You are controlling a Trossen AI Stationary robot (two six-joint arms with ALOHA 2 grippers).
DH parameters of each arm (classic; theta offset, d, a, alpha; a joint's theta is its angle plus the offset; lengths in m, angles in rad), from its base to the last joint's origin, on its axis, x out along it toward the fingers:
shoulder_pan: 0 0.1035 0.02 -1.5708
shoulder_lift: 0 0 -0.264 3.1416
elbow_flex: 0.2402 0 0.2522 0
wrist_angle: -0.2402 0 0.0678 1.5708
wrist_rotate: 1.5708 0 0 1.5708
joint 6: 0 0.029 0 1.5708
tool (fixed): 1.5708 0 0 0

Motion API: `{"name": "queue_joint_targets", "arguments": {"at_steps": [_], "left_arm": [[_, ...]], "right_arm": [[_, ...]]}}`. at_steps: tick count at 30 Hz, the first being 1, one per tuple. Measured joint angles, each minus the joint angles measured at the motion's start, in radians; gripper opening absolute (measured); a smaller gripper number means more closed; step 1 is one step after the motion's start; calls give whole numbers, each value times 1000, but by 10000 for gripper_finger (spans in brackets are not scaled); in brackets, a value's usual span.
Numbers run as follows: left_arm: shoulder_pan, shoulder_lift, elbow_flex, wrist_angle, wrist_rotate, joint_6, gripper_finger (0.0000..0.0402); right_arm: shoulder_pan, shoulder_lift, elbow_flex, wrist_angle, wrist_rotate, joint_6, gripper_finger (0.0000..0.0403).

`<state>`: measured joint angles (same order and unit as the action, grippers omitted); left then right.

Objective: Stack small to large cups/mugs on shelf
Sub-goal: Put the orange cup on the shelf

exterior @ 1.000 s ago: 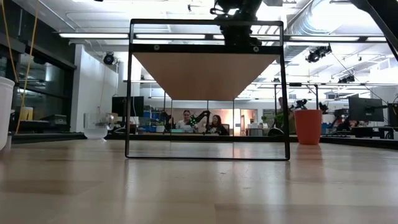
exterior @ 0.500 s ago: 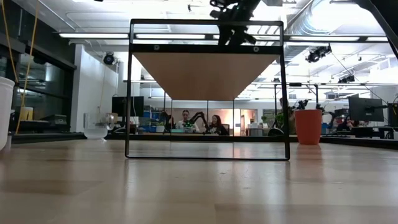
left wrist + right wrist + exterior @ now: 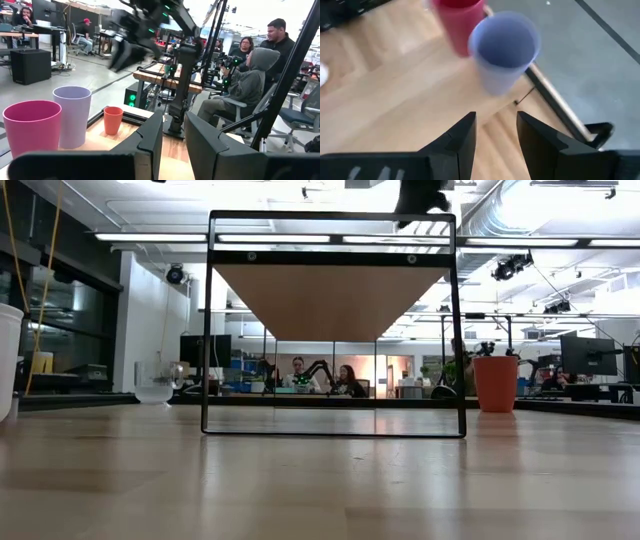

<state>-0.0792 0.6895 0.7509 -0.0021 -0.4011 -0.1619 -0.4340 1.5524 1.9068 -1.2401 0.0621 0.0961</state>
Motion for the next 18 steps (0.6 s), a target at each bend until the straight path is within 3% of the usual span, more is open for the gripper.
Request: {"name": "queue_joint_targets", "arguments": {"at_steps": [5, 9, 13, 18], "left_arm": [[0, 0, 0, -1, 0, 0, 69], [0, 0, 0, -13, 22, 0, 69], [0, 0, 0, -23, 32, 0, 69], [0, 0, 0, -24, 32, 0, 69]], "right_arm": [[111, -304, -423, 252, 0, 94, 134], [182, -535, -707, 497, -83, 199, 134], [246, -700, -936, 799, -143, 218, 134], [294, -811, -1118, 1046, -144, 108, 134]]}}
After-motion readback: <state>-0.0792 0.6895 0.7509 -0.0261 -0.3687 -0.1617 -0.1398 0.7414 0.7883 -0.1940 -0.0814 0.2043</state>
